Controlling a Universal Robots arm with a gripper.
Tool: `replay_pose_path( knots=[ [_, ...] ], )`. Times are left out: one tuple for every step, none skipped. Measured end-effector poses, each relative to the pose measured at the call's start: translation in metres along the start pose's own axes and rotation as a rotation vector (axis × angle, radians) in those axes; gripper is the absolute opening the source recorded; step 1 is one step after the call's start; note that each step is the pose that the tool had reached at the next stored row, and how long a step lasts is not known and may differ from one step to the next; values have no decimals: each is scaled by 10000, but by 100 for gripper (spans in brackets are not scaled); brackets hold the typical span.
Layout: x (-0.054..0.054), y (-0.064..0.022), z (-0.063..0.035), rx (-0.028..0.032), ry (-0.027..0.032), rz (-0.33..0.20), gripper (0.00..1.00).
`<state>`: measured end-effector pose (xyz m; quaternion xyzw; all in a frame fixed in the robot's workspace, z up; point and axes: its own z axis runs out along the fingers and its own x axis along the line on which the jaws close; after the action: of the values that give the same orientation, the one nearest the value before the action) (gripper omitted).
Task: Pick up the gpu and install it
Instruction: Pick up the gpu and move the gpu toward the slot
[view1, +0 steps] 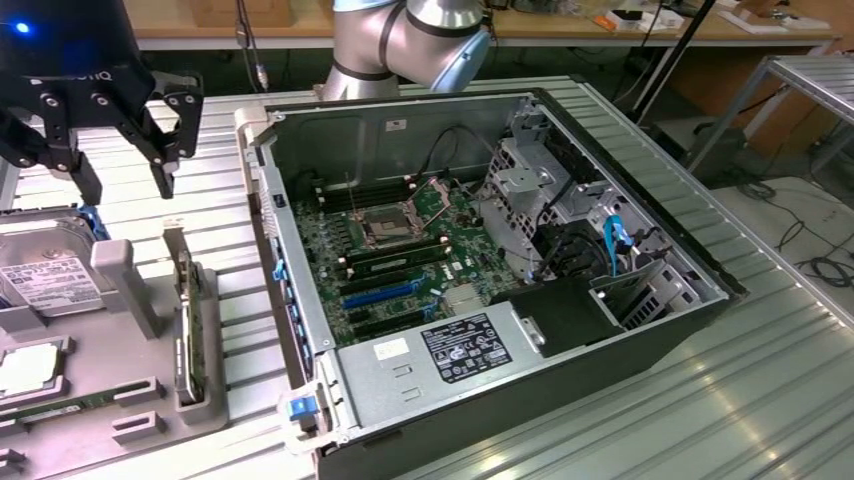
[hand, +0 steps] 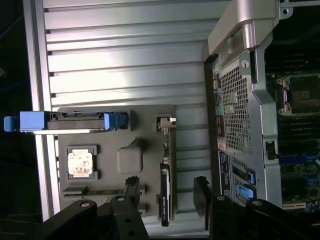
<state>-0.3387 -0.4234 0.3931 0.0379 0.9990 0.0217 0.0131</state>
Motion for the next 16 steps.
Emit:
replay_pose_path(
  knots=[
    [-1, -10, -1, 0, 0, 0, 56],
    [-1, -16, 0, 0, 0, -1, 56],
    [-3, -35, -1, -1, -1, 0, 56],
    [-4, -53, -2, 0, 0, 0, 56],
    [-5, -65, -3, 0, 0, 0, 56],
    [-6, -77, -3, 0, 0, -1, 56],
    [-7, -89, -4, -1, 0, 0, 56],
    [-8, -103, -4, 0, 0, -1, 56],
    [-9, -117, -5, 0, 0, -1, 56],
    [-10, -128, -6, 0, 0, -1, 56],
    [-11, -141, -6, 0, 0, -1, 56],
    [-12, -151, -6, 0, 0, -1, 56],
    [-12, -160, -6, -1, 0, 0, 56],
    [-13, -169, -7, 0, 0, 0, 56],
    [-14, -179, -7, 0, 0, -1, 56],
    [-15, -190, -8, 0, 0, 0, 56]
  ],
)
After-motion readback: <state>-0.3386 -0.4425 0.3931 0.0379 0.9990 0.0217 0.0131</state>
